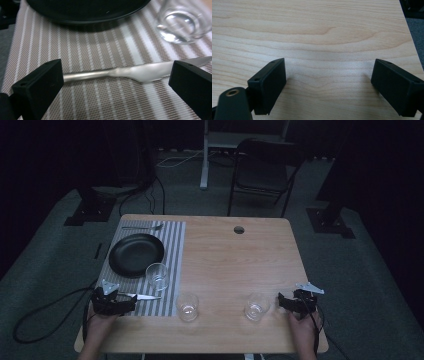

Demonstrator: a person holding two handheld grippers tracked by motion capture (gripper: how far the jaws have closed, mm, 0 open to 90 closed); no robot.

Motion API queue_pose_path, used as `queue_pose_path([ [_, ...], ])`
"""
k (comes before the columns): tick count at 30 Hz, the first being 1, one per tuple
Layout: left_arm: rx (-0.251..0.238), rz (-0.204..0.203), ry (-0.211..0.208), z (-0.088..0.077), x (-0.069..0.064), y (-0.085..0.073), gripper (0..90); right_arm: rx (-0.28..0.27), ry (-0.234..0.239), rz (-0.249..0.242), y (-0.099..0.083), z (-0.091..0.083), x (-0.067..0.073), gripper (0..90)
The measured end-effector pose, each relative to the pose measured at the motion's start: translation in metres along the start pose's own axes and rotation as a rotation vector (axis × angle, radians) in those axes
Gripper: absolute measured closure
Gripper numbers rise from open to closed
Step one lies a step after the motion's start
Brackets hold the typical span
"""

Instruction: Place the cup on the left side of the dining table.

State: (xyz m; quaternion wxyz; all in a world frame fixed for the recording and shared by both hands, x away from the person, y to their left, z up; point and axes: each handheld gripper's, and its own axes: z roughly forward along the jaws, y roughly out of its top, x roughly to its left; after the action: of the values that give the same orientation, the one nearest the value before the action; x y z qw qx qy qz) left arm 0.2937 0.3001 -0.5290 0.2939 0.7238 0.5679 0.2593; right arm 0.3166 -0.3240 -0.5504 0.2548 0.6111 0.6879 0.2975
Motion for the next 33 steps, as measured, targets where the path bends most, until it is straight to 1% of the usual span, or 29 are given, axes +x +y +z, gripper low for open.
queue_pose_path([
  [2, -0.001, -0.019, 0.006, 0.0, 0.004, -0.005, 0.2, 0.0, 0.0, 0.0, 0.0, 0.0, 0.0, 12.2],
  [3, 0.008, -0.022, 0.012, 0.0, 0.005, -0.006, 0.2, 0.0, 0.0, 0.0, 0.0, 0.0, 0.0, 12.2],
  [5, 0.002, -0.033, 0.015, 0.0, 0.007, -0.011, 0.2, 0.0, 0.0, 0.0, 0.0, 0.0, 0.0, 12.2],
  [8, 0.003, -0.06, 0.04, -0.001, 0.01, -0.016, 0.2, 0.0, 0.0, 0.0, 0.0, 0.0, 0.0, 12.2],
  [9, 0.006, -0.063, 0.05, -0.001, 0.011, -0.017, 0.2, 0.0, 0.0, 0.0, 0.0, 0.0, 0.0, 12.2],
  [12, -0.003, -0.086, 0.084, -0.002, 0.012, -0.02, 0.2, -0.001, 0.001, 0.0, 0.0, 0.0, 0.0, 12.2],
  [14, -0.002, -0.084, 0.103, -0.002, 0.013, -0.021, 0.2, 0.0, 0.0, 0.0, 0.0, 0.0, 0.0, 12.2],
  [16, 0.0, -0.09, 0.102, -0.002, 0.015, -0.023, 0.2, 0.0, 0.0, 0.0, 0.0, 0.0, 0.0, 12.2],
  [18, 0.001, -0.097, 0.113, -0.002, 0.016, -0.024, 0.2, 0.0, 0.0, 0.0, 0.0, 0.0, 0.0, 12.2],
  [21, 0.001, -0.106, 0.102, -0.002, 0.018, -0.024, 0.2, 0.0, 0.0, 0.0, 0.0, 0.0, 0.0, 12.2],
  [23, 0.021, -0.115, 0.084, 0.0, 0.02, -0.024, 0.2, 0.0, 0.0, 0.0, 0.0, 0.0, 0.0, 12.2],
  [25, 0.049, -0.114, 0.069, 0.002, 0.019, -0.023, 0.3, 0.0, 0.0, 0.0, 0.0, 0.0, 0.0, 12.2],
  [33, 0.051, -0.12, 0.079, 0.001, 0.018, -0.024, 0.3, 0.0, 0.0, -0.001, 0.0, 0.0, 0.0, 12.2],
])
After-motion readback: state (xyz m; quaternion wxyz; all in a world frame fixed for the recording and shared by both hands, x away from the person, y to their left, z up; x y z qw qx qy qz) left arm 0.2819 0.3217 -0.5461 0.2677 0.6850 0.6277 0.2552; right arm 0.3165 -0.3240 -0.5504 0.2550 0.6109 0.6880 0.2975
